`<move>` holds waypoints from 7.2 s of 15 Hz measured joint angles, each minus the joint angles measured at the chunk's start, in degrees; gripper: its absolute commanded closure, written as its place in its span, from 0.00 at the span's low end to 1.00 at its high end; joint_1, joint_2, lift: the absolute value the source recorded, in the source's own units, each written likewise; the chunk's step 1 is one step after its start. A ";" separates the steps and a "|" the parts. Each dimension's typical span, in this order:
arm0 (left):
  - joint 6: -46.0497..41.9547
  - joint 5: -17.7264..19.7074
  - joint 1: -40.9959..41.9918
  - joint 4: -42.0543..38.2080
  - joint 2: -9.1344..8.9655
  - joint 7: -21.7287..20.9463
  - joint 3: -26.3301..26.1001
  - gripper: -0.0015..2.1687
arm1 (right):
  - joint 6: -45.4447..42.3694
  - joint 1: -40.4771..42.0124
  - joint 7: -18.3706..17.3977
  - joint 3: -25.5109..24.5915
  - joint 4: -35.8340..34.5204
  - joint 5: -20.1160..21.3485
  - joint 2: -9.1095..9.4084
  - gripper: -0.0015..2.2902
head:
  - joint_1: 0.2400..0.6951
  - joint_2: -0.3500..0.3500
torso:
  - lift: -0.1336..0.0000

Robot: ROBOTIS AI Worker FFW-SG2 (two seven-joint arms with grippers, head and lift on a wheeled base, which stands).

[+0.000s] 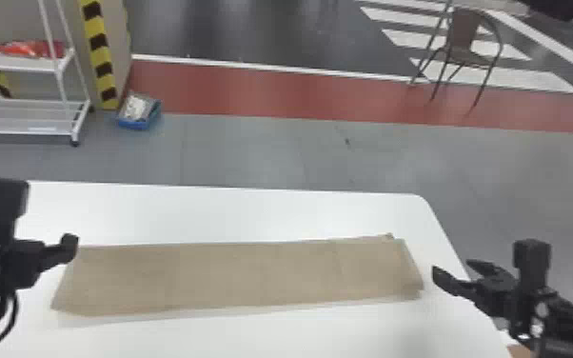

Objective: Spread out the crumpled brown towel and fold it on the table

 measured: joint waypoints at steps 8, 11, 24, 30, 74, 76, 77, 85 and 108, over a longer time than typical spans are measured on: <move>-24.30 11.12 10.78 -0.89 0.25 -5.31 8.14 0.06 | -4.11 -0.96 2.63 0.57 8.52 -1.57 0.12 0.15 | 1.00 0.21 | 1.00; -24.69 11.35 11.23 -0.99 0.43 -5.40 8.30 0.06 | -5.56 -3.40 1.99 1.60 11.96 -0.21 0.10 0.20 | 1.00 0.23 | 1.00; -25.25 10.74 12.41 -3.85 0.50 -5.30 7.85 0.06 | 0.95 0.60 7.16 1.61 7.79 -0.50 0.15 0.53 | 1.00 0.24 | 1.00; -25.10 10.37 12.72 -4.06 0.44 -5.24 7.11 0.05 | 1.67 4.06 8.95 -1.64 3.24 -1.74 0.19 0.21 | 1.00 0.18 | 1.00; -35.89 5.11 11.37 19.04 2.95 -5.24 -4.96 0.84 | 9.45 1.06 11.95 -8.09 -9.60 -5.15 2.56 0.04 | 1.00 0.04 | 1.00; -35.77 3.49 11.17 19.80 2.89 -4.01 -6.10 0.84 | 8.47 0.75 11.95 -8.14 -8.70 -5.21 2.39 0.04 | 1.00 0.03 | 1.00; -35.73 2.99 11.15 20.04 2.92 -3.30 -6.61 0.84 | 7.97 0.67 11.95 -8.16 -8.29 -5.29 2.28 0.04 | 1.00 0.02 | 1.00; -33.92 2.14 13.38 17.91 3.56 -2.33 -7.40 0.84 | 6.66 0.59 12.13 -8.93 -7.30 -5.68 1.96 0.04 | 1.00 0.00 | 1.00; -37.15 0.16 6.58 25.01 2.73 0.41 -11.43 0.84 | 4.91 1.31 12.64 -9.19 -7.20 -6.07 1.95 0.04 | 1.00 0.00 | 1.00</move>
